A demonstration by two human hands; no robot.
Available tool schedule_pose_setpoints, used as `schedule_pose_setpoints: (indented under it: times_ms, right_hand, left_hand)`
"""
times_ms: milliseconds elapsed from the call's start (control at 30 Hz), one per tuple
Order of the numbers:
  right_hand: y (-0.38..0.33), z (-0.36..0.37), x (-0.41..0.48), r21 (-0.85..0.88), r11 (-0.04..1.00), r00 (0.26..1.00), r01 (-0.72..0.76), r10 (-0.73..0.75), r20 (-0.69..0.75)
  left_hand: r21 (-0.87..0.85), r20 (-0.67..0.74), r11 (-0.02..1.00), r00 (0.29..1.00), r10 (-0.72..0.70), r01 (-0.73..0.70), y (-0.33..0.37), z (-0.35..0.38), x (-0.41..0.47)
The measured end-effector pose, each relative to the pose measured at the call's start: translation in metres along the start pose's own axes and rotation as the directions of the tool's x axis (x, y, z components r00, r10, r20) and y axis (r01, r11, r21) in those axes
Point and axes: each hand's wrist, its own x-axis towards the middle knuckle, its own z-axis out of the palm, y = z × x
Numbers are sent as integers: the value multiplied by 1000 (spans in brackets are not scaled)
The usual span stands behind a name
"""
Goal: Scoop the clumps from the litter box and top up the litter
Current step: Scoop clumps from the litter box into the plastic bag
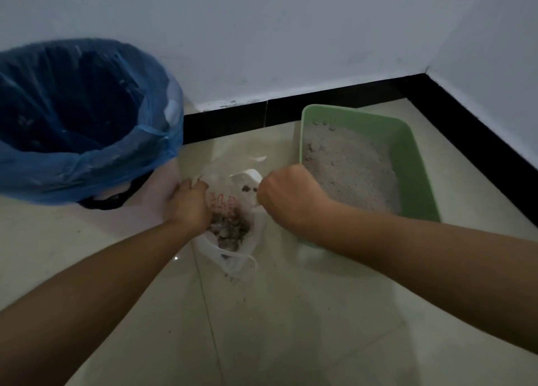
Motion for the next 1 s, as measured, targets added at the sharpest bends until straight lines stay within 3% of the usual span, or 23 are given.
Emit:
schedule_pose_setpoints:
  times_ms: [200,333,467,600,733,900,1000]
  right_hand:
    - [7,4,-1,-64,997,999,39,-41,-27]
    - [51,19,-13,226,963,986,-150,162,-36]
    - [103,48,-28,507,759,900,-409,428,86]
    - [141,93,-37,614,534,779,-581,582,232]
    - [161,128,-42,650,287,679,-703,543,495]
    - [172,148,-33,678,114,649,-727,436,623]
    - [178,148,-24,682,122,672,-721,364,645]
  left_hand:
    - [-50,31,992,993,-115,117,0,-7,9]
    - [-124,-28,987,994,-106,102,15,-5,13]
    - [-74,-192,996,981,33,-48,46,-4,15]
    - [-234,-269,959,958,96,-162,102,1,24]
    - [-343,-183,931,981,64,-125,154,14,33]
    - [-391,6,917,997,82,-74,195,41,47]
    - [-445,-44,894,998,36,-52,201,56,44]
